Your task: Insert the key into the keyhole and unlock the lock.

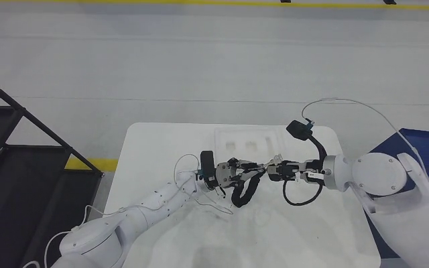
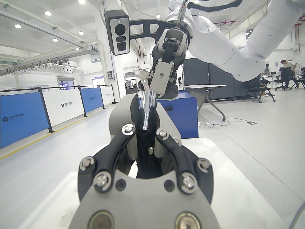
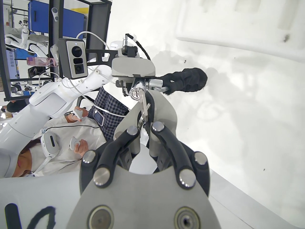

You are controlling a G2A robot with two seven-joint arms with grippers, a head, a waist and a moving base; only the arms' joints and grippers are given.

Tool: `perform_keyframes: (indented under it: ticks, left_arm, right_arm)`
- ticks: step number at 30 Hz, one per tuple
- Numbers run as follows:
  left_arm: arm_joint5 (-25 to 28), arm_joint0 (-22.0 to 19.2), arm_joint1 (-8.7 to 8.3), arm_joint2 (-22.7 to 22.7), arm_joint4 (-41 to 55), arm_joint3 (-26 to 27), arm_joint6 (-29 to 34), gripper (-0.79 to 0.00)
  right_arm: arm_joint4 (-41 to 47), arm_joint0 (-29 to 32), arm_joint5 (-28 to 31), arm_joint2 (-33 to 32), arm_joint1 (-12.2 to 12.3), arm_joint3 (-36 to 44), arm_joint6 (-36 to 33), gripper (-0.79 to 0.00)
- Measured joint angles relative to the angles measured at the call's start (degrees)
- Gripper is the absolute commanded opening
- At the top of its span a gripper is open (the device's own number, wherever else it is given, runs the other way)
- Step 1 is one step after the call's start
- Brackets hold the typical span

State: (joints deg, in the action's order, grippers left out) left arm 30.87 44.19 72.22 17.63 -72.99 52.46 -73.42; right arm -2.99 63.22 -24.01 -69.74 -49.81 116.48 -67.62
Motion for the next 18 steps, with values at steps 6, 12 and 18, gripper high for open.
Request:
perform_keyframes:
  ticks: [6, 12, 18]
  left_arm:
    - [-0.15, -0.51, -0.36, -0.5, -0.35, 0.2, -0.15, -0.785]
    - [-0.69, -0.88, -0.67, -1.07, -0.82, 0.38, -0.69, -0.785]
    - [-1.34, -0.9, -0.97, -1.76, -1.13, 0.05, -1.34, -0.785]
  right_arm:
    - [0.24, -1.03, 0.01, 0.83, 0.0, -0.82, -1.0, -0.785]
    - [0.09, -2.29, -0.48, 1.86, 0.0, -1.9, -2.08, -0.785]
    - [-0.09, -2.67, -0.66, 1.88, 0.13, -2.49, -2.31, -0.785]
